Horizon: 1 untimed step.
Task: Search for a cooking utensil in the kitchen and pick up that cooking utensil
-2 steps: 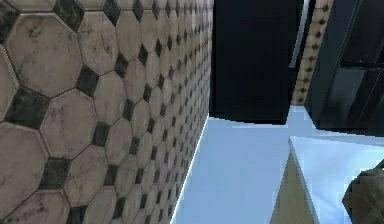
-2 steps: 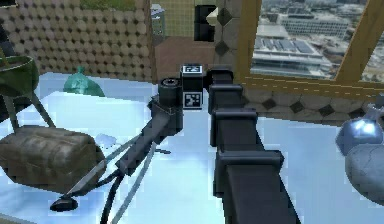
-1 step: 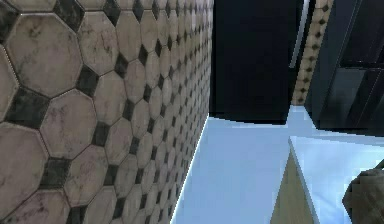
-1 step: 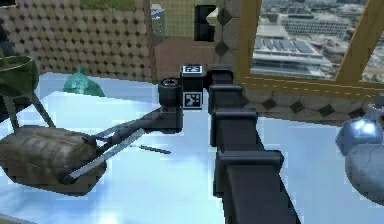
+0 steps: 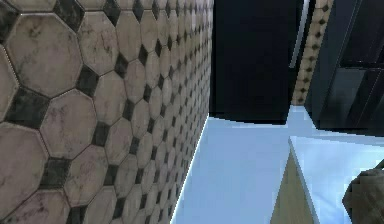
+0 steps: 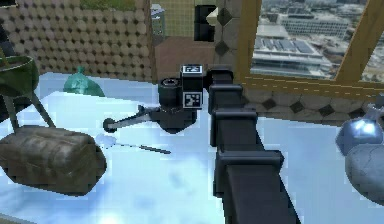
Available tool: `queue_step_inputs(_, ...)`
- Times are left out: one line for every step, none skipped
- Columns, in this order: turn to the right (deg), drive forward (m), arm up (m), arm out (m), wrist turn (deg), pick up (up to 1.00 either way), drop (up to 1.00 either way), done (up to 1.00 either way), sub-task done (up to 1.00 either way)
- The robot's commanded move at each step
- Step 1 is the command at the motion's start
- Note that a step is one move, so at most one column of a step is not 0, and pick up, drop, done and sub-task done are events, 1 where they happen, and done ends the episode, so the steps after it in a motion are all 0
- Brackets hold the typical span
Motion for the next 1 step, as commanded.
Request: queue_step_inputs(0.0,0.0,0.0,0.0,33.0,0.0,0.0,0.0,0.0)
